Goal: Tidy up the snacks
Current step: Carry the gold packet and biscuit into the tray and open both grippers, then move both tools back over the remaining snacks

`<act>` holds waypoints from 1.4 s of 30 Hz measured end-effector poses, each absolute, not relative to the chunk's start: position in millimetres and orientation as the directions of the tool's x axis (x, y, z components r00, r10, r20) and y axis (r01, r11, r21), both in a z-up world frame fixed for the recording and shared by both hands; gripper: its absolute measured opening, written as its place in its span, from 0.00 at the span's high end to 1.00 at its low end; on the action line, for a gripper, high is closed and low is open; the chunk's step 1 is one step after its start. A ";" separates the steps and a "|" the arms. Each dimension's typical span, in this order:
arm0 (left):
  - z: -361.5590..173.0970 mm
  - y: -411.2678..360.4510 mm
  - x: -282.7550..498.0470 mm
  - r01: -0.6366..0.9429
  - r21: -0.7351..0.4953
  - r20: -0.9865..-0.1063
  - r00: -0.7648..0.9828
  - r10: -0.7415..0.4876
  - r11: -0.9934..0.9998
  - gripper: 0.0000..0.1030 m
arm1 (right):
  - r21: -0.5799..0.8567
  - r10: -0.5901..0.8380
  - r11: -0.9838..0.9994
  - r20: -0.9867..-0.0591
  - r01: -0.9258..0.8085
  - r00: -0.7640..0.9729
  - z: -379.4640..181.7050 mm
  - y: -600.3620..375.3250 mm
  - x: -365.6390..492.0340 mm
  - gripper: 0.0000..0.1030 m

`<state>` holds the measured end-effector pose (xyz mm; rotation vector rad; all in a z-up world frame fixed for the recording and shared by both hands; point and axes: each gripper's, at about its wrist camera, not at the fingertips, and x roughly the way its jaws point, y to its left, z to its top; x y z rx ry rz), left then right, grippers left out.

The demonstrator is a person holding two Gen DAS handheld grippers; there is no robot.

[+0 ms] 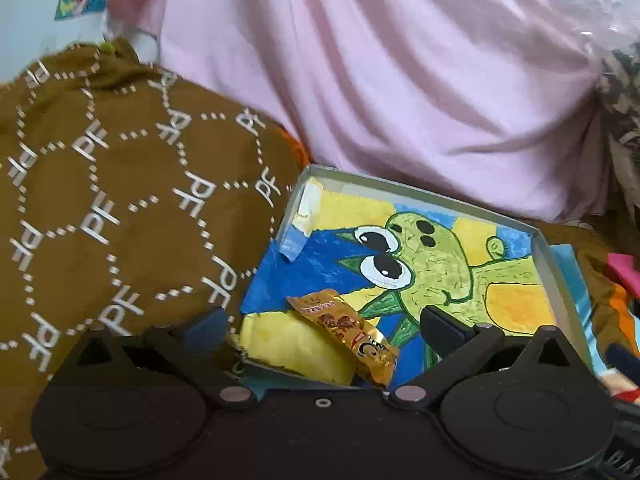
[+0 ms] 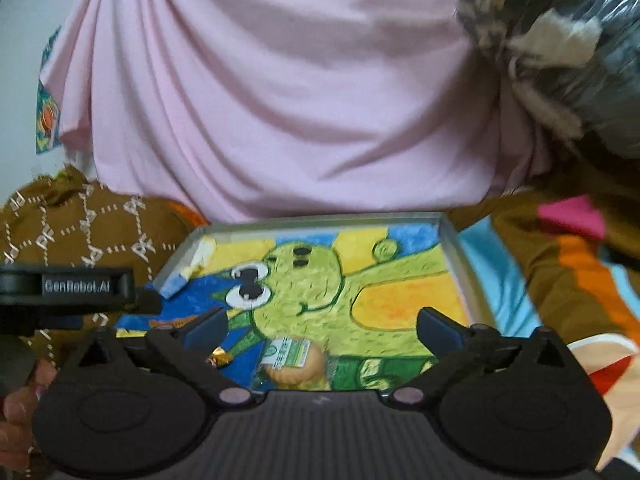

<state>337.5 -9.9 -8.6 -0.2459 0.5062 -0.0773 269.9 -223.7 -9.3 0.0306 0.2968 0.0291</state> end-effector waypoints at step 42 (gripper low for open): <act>-4.9 -9.5 65.0 0.065 -0.014 -0.539 0.840 -0.062 0.998 0.01 | 0.011 0.012 1.000 -0.484 -0.007 0.875 4.5 -242.6 29.0 0.00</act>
